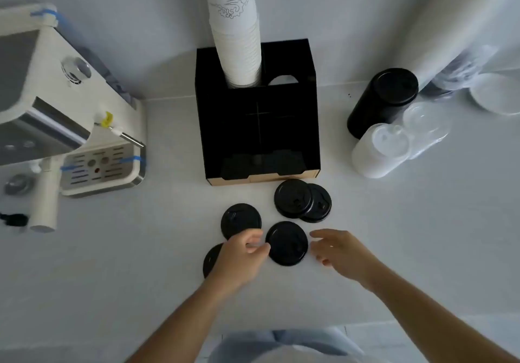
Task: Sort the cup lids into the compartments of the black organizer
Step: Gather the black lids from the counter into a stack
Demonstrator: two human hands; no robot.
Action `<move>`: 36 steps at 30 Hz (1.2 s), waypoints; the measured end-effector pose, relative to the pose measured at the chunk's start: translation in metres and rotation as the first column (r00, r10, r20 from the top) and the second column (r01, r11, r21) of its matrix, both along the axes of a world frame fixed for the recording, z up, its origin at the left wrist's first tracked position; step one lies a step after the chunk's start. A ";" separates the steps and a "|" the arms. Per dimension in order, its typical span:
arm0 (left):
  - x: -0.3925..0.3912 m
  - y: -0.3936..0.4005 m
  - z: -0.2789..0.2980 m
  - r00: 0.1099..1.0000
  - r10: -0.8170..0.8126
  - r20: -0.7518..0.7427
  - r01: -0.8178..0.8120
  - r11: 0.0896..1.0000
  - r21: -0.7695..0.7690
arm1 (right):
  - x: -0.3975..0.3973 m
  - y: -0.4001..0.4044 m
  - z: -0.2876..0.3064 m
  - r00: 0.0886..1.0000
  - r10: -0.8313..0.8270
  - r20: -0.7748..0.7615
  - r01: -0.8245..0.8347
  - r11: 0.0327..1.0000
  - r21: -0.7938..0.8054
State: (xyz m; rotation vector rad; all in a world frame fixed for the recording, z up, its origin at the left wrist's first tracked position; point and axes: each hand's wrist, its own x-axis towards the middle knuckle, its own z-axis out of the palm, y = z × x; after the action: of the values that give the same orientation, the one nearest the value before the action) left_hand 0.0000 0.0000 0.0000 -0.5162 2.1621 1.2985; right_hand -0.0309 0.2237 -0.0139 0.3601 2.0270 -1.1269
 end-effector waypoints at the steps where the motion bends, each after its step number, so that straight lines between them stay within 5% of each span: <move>1: -0.001 0.005 -0.002 1.000 0.021 0.007 -0.021 1.000 0.007 | 0.001 0.001 -0.004 0.998 -0.057 0.028 0.058 0.998 -0.034; 18: -0.002 0.036 -0.002 0.958 0.279 0.067 -0.281 0.960 0.012 | 0.002 -0.003 0.001 0.983 -0.170 0.077 0.176 0.980 -0.088; 29: -0.029 0.040 0.008 0.955 0.271 -0.116 -0.272 0.962 0.009 | -0.031 -0.005 0.025 0.962 -0.261 -0.083 0.252 0.962 -0.102; 36: -0.068 0.049 0.008 0.933 0.333 -0.138 -0.338 0.941 -0.013 | -0.064 -0.007 0.027 0.962 -0.183 -0.205 0.177 0.983 -0.046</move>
State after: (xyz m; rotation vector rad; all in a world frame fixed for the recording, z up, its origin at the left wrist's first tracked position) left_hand -0.0683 0.0490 0.0084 -0.8681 2.2814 1.5122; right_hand -0.0950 0.2163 0.0135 0.4355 2.1928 -1.3511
